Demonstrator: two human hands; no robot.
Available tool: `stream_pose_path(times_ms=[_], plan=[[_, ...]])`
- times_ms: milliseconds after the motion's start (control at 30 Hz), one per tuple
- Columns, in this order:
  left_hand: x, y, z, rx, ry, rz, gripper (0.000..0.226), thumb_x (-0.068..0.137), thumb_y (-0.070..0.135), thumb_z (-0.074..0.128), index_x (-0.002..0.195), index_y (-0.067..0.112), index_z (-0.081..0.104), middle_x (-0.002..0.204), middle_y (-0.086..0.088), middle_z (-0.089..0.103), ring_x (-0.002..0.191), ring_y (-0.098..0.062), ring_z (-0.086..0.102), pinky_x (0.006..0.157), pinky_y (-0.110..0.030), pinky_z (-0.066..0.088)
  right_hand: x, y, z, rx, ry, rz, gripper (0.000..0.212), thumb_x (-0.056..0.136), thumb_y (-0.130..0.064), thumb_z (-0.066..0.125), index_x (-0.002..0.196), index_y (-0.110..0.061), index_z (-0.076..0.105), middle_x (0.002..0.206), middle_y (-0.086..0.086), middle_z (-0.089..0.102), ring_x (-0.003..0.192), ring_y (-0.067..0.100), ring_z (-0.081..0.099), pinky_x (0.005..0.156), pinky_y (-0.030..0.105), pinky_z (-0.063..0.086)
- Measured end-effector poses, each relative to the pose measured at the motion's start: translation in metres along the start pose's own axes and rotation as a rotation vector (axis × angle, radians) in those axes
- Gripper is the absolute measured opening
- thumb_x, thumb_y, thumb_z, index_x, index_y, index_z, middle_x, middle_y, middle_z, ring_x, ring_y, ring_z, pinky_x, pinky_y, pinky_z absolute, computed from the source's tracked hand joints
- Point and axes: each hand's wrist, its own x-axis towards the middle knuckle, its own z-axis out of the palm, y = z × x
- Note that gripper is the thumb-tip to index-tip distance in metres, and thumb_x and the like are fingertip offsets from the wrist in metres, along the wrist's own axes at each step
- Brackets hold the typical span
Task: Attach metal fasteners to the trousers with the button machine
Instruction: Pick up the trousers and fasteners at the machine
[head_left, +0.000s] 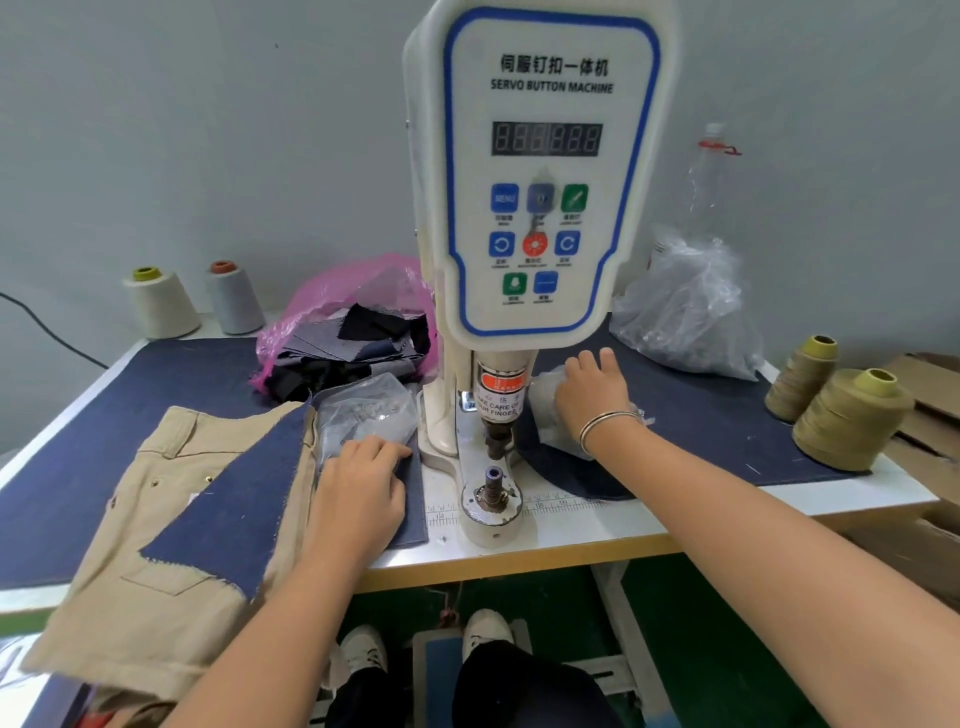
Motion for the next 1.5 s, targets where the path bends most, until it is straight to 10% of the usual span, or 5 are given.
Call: stream_pose_path(times_ms=[533,1100,1233,1333,1500], plan=[[-0.002,0.001,-0.001,0.0,0.007,-0.002,0.03,0.08,0.003,0.057,0.106,0.015,0.067,0.101,-0.002,0.062,0.092,-0.024,0.053,0.074,-0.038,0.044,0.0,-0.002,-0.011,-0.057,-0.078,-0.052,0.023,0.092,-0.026,0.051,0.112,-0.025,0.062,0.117,-0.001,0.057,0.112,0.021,0.05,0.106,0.043,0.02],[-0.001,-0.001,0.002,0.022,-0.01,-0.02,0.031,0.082,0.006,0.056,0.11,0.018,0.065,0.104,0.001,0.061,0.096,-0.022,0.052,0.077,-0.035,0.042,-0.025,0.021,-0.002,0.195,0.094,-0.046,0.025,0.096,-0.022,0.048,0.112,-0.02,0.066,0.148,0.004,0.026,0.145,0.023,0.005,0.11,0.064,0.01],[-0.001,0.0,0.002,0.021,-0.011,-0.017,0.032,0.083,0.006,0.056,0.111,0.018,0.065,0.104,0.001,0.061,0.096,-0.022,0.053,0.078,-0.035,0.042,-0.041,0.031,-0.013,0.582,0.301,0.031,0.018,0.093,-0.016,0.055,0.092,-0.01,0.073,0.134,0.008,0.043,0.141,0.026,0.018,0.114,0.059,0.011],[-0.001,0.0,0.002,0.016,-0.012,-0.017,0.032,0.083,0.006,0.056,0.112,0.018,0.065,0.105,0.001,0.061,0.096,-0.021,0.052,0.079,-0.035,0.042,-0.067,0.024,-0.025,1.172,0.602,0.222,0.01,0.087,-0.01,0.066,0.086,-0.005,0.075,0.109,0.011,0.059,0.112,0.025,0.048,0.093,0.023,0.038],[-0.002,0.001,0.002,0.025,-0.005,-0.016,0.032,0.083,0.007,0.056,0.111,0.017,0.065,0.104,0.001,0.061,0.096,-0.022,0.052,0.078,-0.035,0.041,-0.115,-0.027,-0.046,2.367,-0.069,0.525,0.005,0.086,-0.01,0.066,0.085,-0.008,0.07,0.081,0.008,0.069,0.07,0.014,0.066,0.056,0.021,0.055]])
